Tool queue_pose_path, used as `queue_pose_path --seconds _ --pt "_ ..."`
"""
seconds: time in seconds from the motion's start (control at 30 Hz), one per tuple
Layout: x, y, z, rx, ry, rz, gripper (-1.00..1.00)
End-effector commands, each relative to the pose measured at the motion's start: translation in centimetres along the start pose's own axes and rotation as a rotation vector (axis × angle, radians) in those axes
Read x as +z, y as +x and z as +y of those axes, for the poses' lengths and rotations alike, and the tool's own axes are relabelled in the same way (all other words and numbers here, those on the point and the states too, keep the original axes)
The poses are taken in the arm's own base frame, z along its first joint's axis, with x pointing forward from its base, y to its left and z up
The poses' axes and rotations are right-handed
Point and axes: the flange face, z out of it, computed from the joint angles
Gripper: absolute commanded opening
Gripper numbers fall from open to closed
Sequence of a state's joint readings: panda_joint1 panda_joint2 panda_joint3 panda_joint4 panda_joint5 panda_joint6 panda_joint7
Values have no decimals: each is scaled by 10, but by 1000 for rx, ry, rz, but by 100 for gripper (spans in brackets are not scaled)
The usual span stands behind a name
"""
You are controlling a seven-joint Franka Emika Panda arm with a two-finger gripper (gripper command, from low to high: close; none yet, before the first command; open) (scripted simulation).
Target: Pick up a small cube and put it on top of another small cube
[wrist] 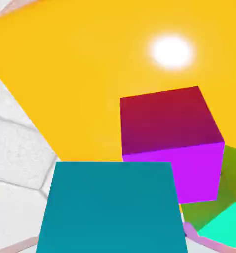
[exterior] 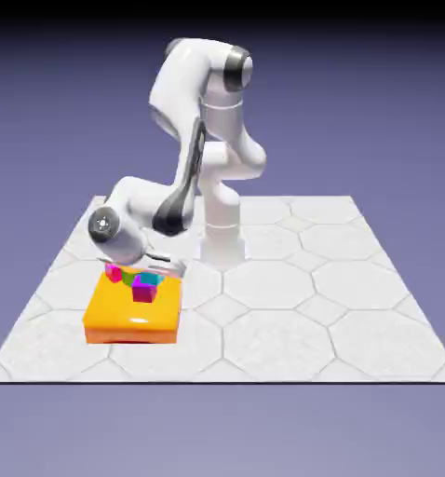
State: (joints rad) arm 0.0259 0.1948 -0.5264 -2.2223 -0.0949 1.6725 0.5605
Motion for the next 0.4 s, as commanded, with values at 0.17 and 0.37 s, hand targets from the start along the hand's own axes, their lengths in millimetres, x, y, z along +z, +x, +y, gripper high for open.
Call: queue_pose_path --seconds 0.17,0.37 --pt "30 12 33 -46 -38 3 -100" --pt "46 14 32 -46 -38 3 100"
